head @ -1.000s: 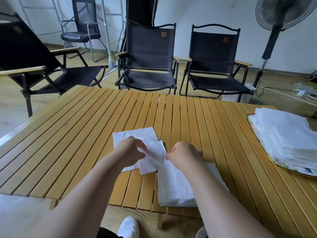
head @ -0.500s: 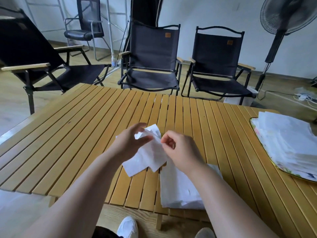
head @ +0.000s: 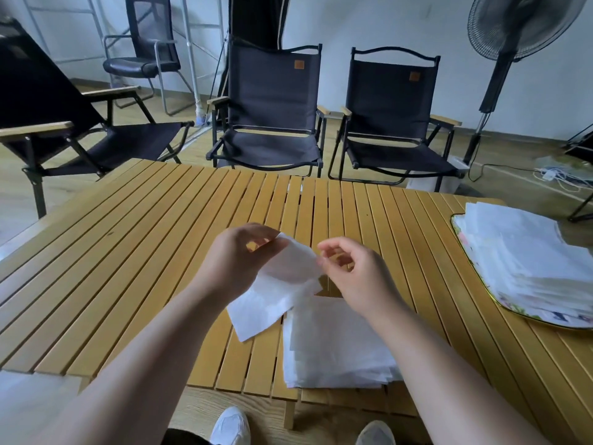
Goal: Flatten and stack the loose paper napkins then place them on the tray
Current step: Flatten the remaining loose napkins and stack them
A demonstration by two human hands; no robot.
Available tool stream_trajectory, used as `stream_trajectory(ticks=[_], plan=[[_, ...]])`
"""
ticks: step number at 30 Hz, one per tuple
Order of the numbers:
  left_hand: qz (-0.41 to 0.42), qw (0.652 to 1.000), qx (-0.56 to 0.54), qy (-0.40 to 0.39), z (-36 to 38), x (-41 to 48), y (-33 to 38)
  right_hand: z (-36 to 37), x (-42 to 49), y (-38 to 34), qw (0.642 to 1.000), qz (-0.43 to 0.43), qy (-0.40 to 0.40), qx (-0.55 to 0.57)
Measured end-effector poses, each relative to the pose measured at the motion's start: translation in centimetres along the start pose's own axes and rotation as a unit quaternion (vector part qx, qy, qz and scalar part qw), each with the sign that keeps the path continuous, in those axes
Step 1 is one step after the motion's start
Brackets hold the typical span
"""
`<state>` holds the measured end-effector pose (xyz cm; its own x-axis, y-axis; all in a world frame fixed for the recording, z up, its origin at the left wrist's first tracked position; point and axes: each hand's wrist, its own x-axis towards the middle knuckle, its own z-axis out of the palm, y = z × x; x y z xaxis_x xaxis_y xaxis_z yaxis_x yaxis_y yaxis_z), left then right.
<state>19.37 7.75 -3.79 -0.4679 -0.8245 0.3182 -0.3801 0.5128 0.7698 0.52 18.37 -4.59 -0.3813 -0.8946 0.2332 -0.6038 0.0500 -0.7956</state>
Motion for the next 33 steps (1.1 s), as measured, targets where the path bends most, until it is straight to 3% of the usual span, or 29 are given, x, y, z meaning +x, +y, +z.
stream_trajectory(ticks=[6,12,16,20,25,27,30,33], plan=[[0.026,0.999,-0.019,0.003,0.4,-0.3,1.0,0.7,0.1,-0.8,0.999,0.002,-0.034,0.002],[0.016,0.996,-0.091,-0.003,0.0,-0.9,2.0,-1.1,-0.1,-1.0,0.993,0.038,-0.057,0.095],[-0.069,0.978,-0.144,-0.137,0.0,-1.1,2.8,-3.9,-0.5,-0.3,0.97,0.11,-0.069,0.206],[-0.136,0.951,-0.102,-0.259,1.7,-1.8,3.5,-7.2,-1.7,2.3,0.961,0.191,-0.188,0.066],[-0.159,0.928,-0.017,-0.335,3.4,-2.0,3.6,-7.5,-2.6,3.6,0.937,0.217,-0.261,-0.086],[-0.16,0.937,0.04,-0.307,3.4,-1.5,2.7,-7.0,-2.4,3.7,0.932,0.222,-0.253,-0.138],[-0.174,0.957,0.125,-0.197,2.7,-0.5,0.5,-6.1,-1.7,3.0,0.943,0.225,-0.165,-0.181],[-0.213,0.943,0.188,-0.176,1.6,-0.3,-1.9,-4.5,-0.8,2.2,0.958,0.202,-0.093,-0.182]])
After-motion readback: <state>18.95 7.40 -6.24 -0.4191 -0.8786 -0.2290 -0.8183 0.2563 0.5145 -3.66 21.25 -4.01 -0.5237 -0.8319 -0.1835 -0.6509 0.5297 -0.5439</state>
